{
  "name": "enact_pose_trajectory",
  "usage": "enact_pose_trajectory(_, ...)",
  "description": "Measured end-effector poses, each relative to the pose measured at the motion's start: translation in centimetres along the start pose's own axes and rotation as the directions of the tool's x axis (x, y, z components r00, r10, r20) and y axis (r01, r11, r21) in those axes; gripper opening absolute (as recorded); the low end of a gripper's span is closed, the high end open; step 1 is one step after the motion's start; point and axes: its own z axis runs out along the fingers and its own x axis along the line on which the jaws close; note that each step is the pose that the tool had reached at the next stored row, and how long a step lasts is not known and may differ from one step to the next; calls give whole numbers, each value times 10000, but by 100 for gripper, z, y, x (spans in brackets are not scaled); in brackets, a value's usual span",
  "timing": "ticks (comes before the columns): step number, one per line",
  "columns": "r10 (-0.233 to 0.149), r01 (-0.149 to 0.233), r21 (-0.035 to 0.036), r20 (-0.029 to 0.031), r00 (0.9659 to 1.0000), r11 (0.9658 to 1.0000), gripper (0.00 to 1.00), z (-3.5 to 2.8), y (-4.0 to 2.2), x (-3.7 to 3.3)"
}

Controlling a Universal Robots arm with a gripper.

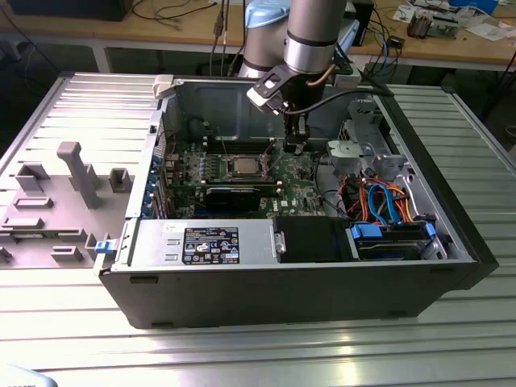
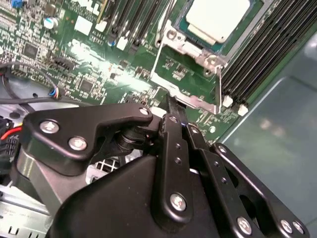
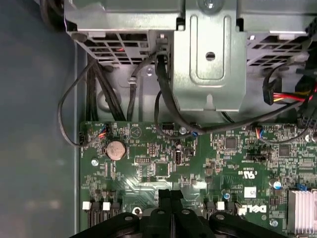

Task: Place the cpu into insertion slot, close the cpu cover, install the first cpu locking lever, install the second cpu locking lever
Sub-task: 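Close the cpu cover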

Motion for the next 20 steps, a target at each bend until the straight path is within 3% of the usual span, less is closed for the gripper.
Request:
enact_pose_trajectory(2, 1, -1, -24, 0, 10000, 10000, 11, 1, -80, 1)
enact_pose_trajectory(17, 1, -1, -1, 2, 10000, 10000, 11, 3, -353, 6)
enact_pose_trajectory(20, 0, 0, -1, 0, 10000, 10000, 11, 18, -438, 8)
